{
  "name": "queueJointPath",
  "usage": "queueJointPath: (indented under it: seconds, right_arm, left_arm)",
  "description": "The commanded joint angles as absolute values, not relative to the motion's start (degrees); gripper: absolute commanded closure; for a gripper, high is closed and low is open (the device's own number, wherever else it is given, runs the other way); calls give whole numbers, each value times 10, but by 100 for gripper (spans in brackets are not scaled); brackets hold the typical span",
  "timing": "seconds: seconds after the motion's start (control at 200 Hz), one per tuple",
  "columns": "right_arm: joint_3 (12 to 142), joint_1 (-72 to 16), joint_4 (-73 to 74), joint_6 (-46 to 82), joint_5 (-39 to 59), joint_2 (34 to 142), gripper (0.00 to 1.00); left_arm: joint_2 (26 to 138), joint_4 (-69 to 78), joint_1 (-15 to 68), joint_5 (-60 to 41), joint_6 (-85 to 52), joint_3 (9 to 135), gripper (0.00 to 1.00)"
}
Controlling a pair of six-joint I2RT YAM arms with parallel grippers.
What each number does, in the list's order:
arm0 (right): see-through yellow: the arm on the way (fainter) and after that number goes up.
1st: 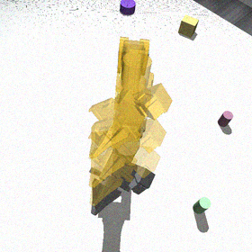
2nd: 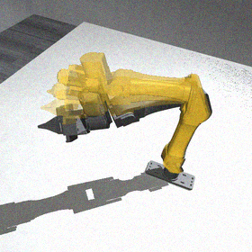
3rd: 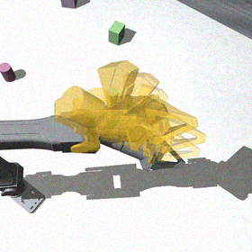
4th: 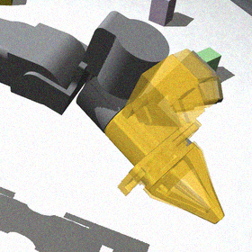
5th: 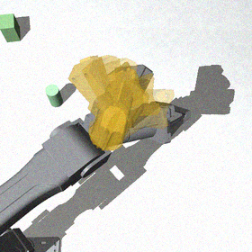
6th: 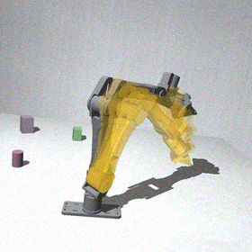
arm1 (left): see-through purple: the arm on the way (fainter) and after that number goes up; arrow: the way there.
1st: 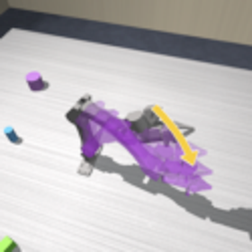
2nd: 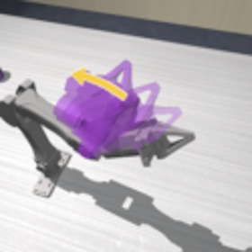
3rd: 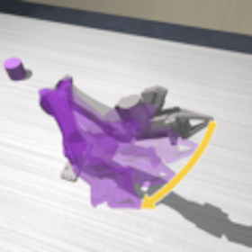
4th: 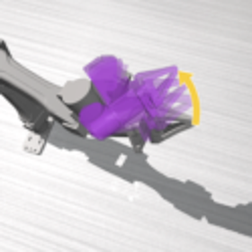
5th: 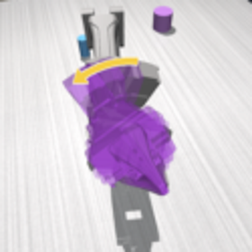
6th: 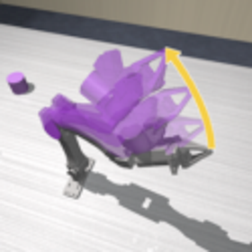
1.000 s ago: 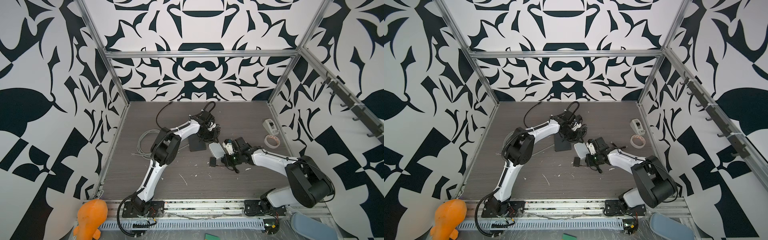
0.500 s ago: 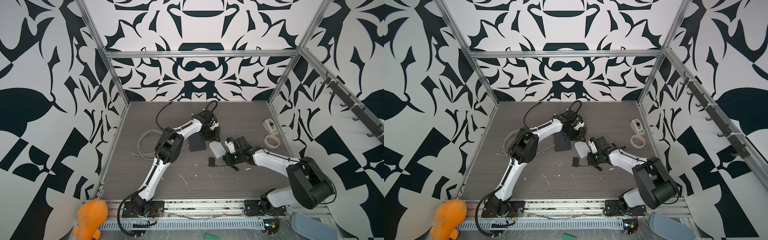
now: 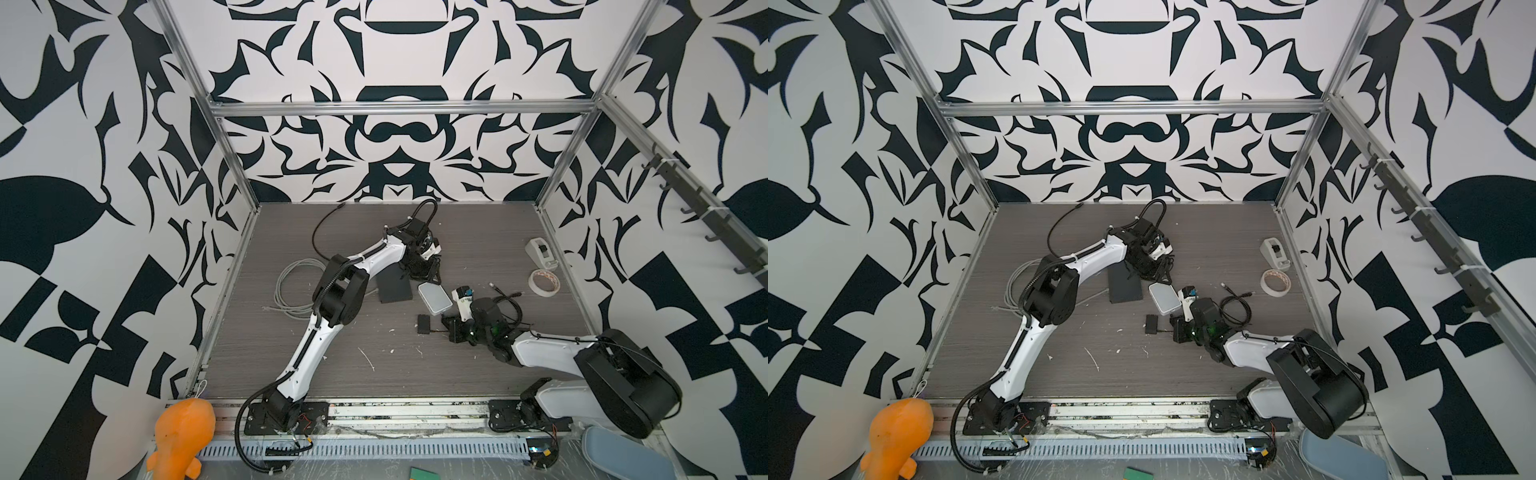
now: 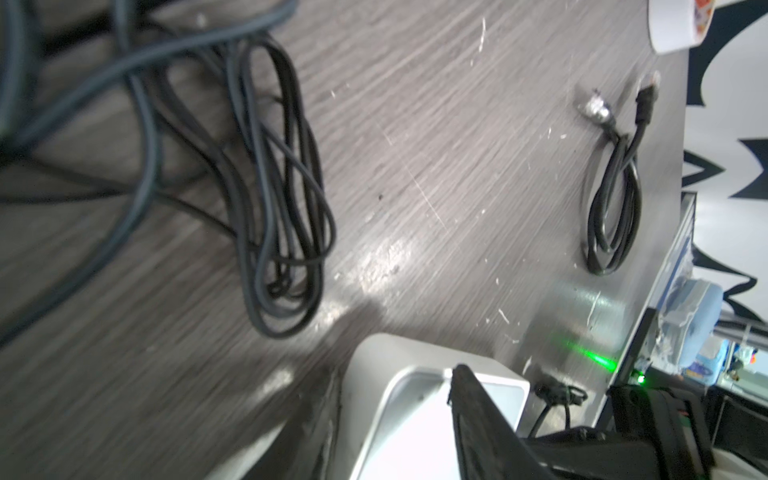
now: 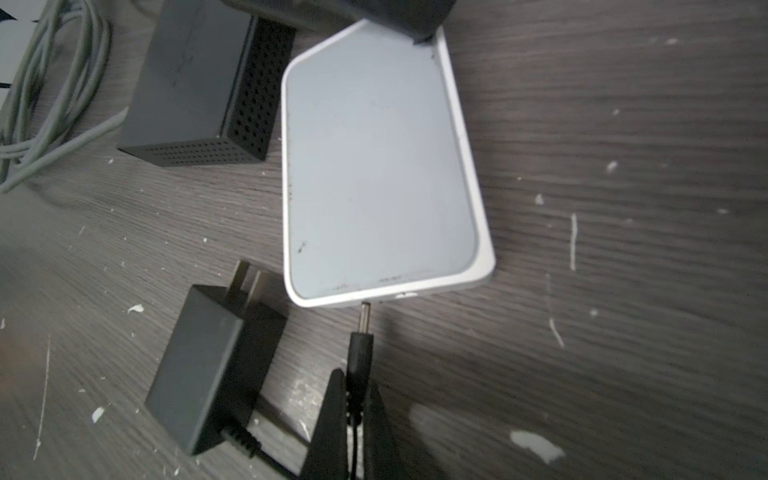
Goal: Insert the plug into the switch port
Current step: 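Push the barrel plug into the white router's side port with the right gripper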
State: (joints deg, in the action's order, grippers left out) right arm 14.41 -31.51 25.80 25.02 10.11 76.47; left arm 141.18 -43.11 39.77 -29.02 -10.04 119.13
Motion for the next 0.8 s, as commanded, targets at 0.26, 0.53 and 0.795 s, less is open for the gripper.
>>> queueJointPath:
  seconds: [0.26,0.53,0.795]
  right_arm:
    - [119,-348,300,279,-27,790,100]
    - [115,-358,306,269,-40,785,100]
    - [135,-358,303,270,-35,833,100]
  left_arm:
    - [1436,-496,390,-300,-33,1212,49]
    - [1434,-511,389,-305,-7,1209,48]
    - [1434,-502,388,-298,-20,1207,48]
